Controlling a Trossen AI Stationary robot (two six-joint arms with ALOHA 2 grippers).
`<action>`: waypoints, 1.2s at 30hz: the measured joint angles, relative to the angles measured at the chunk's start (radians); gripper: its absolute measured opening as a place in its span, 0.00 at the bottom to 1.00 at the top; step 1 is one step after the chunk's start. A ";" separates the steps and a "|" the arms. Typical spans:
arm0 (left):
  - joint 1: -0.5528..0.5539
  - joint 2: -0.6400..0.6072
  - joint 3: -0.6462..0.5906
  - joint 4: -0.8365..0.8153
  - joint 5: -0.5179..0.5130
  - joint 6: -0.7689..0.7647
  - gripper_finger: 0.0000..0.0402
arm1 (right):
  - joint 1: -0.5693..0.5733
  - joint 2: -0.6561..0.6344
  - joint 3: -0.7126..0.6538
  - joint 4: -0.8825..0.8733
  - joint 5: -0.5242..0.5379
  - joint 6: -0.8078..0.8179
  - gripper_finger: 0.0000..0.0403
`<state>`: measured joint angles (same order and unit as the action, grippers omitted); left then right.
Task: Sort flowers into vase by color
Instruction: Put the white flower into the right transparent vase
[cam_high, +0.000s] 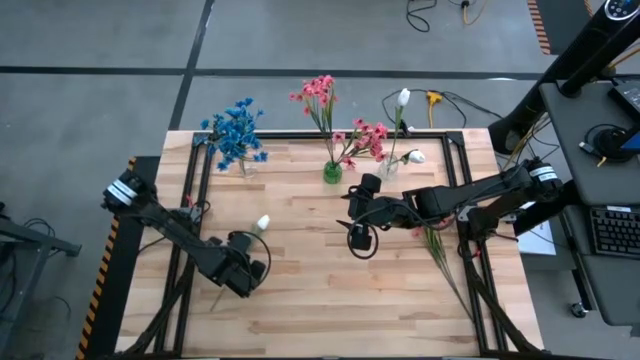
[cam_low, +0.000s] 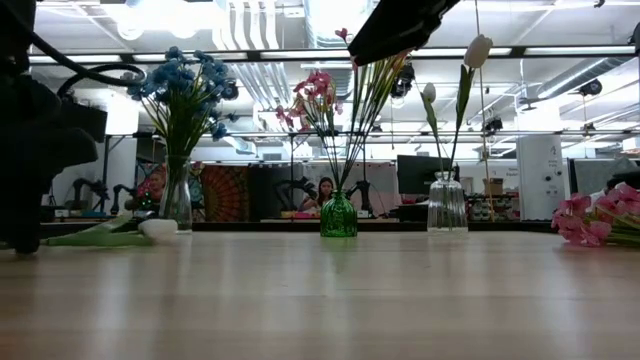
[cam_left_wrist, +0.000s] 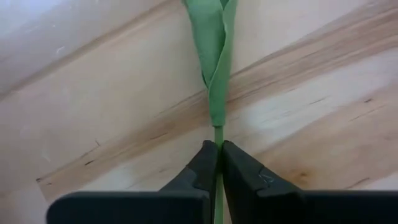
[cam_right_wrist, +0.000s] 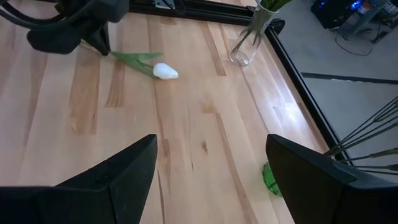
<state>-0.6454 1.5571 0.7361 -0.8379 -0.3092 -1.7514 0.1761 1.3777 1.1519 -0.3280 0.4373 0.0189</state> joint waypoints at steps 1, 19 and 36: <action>0.000 -0.008 0.000 0.000 -0.002 0.008 0.01 | 0.000 0.000 0.000 -0.005 0.000 0.000 0.73; -0.003 -0.388 0.000 0.402 -0.395 0.695 0.00 | 0.003 0.000 -0.154 0.114 -0.064 0.050 0.73; 0.058 -0.410 -0.050 1.023 -0.403 1.641 0.00 | 0.003 0.072 -0.404 0.900 -0.185 -0.045 0.73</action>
<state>-0.5875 1.1472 0.6863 0.1852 -0.7124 -0.1103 0.1787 1.4497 0.7479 0.5718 0.2527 -0.0263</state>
